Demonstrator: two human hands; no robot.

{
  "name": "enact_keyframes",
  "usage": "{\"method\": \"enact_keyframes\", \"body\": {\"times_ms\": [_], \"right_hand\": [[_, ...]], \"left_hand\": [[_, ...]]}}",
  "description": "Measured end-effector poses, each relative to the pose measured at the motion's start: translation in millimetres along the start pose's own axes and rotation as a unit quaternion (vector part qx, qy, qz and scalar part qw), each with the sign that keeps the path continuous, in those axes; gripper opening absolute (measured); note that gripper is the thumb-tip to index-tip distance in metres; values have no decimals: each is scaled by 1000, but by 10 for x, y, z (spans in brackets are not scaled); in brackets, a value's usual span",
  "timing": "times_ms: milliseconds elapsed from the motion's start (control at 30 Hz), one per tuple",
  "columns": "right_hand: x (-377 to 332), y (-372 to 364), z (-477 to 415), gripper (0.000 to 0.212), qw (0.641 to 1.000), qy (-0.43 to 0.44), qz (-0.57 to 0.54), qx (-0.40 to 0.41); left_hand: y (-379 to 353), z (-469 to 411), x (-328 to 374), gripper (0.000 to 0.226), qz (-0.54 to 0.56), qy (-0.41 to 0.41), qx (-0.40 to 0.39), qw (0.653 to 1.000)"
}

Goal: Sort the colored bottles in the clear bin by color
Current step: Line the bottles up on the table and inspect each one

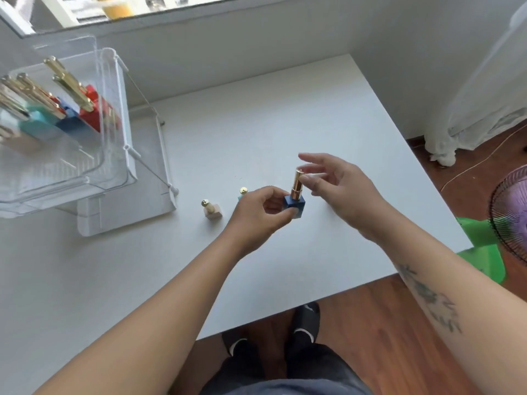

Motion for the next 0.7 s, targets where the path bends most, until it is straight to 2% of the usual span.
{"method": "enact_keyframes", "body": {"times_ms": [100,233,367,433,533,633,700], "right_hand": [[-84,-126,18,25,999,-6,-25,-28],[-166,-210,26,12,999,-4,-41,-9],[-248,-264,3,27,1000,-13,13,6],[-270,-327,21,31,999,-24,-5,-32],[-303,-397,87,26,997,-22,-12,-71],[-339,-345,93,12,1000,-11,-4,-29],[-345,-301,78,17,1000,-10,25,1]], "left_hand": [[113,78,36,15,-11,-3,-8,1000],[231,155,65,17,-14,-2,-15,1000],[310,197,101,18,-30,-10,-23,999],[343,209,97,17,-33,-9,-22,999],[357,235,89,17,-34,-8,-23,999],[345,264,111,17,-44,-12,-25,999],[337,280,129,18,-49,-14,-26,998]]}}
Point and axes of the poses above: each hand's wrist, its own z-axis away from the middle knuckle, its own y-axis out of the back of the hand, x = y × z, the point moved 10 cm from there along -z, towards the middle knuckle, and after that the axes turned 8 degrees about -z, right-handed, at the moved point
